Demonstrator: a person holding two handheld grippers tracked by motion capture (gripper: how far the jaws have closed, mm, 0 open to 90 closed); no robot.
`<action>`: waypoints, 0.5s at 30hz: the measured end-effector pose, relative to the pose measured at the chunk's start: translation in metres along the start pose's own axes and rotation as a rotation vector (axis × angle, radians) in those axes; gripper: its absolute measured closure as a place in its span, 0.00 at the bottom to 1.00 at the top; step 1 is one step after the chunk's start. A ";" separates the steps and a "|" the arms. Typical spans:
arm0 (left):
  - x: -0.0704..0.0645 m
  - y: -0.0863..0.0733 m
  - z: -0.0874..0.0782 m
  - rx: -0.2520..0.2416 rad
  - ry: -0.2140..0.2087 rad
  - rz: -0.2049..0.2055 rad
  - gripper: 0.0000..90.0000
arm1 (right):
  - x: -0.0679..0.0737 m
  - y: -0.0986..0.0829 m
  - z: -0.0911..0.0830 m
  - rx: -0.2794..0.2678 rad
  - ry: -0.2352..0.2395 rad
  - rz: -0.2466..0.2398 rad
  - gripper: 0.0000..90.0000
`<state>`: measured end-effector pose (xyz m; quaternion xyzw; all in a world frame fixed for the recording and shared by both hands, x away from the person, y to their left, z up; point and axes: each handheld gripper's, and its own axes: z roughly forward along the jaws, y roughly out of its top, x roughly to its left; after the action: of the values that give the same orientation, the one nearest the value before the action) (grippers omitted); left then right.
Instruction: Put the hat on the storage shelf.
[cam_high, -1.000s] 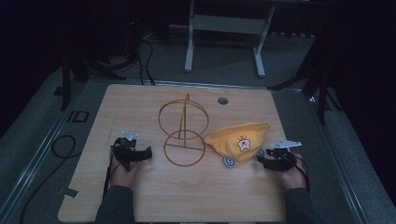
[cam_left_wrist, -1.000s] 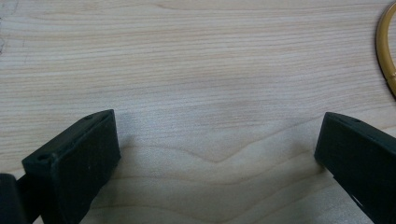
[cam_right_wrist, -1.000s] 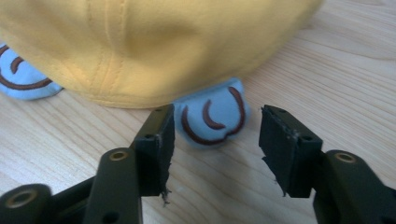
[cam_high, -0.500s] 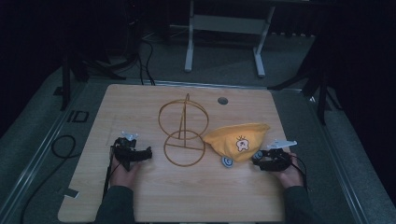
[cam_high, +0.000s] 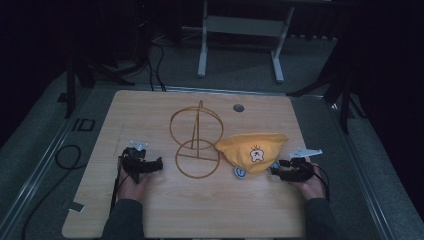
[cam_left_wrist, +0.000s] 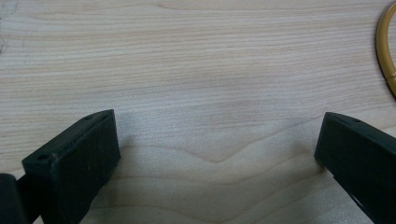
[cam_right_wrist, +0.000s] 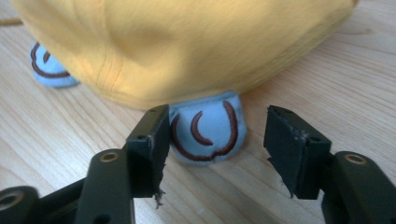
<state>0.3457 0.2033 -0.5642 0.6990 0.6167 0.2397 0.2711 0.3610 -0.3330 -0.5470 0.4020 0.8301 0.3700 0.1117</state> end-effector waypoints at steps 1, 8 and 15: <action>0.000 0.000 0.000 0.000 0.000 0.000 0.00 | 0.001 0.000 0.001 0.012 0.009 -0.008 0.48; 0.000 0.000 0.000 0.000 0.000 0.000 0.00 | 0.007 -0.001 0.004 0.023 0.047 -0.035 0.54; 0.000 0.000 0.000 0.001 0.001 0.000 0.00 | 0.018 -0.004 0.004 -0.009 0.096 -0.066 0.81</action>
<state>0.3457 0.2033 -0.5641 0.6990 0.6169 0.2399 0.2705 0.3494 -0.3190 -0.5506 0.3555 0.8458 0.3885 0.0857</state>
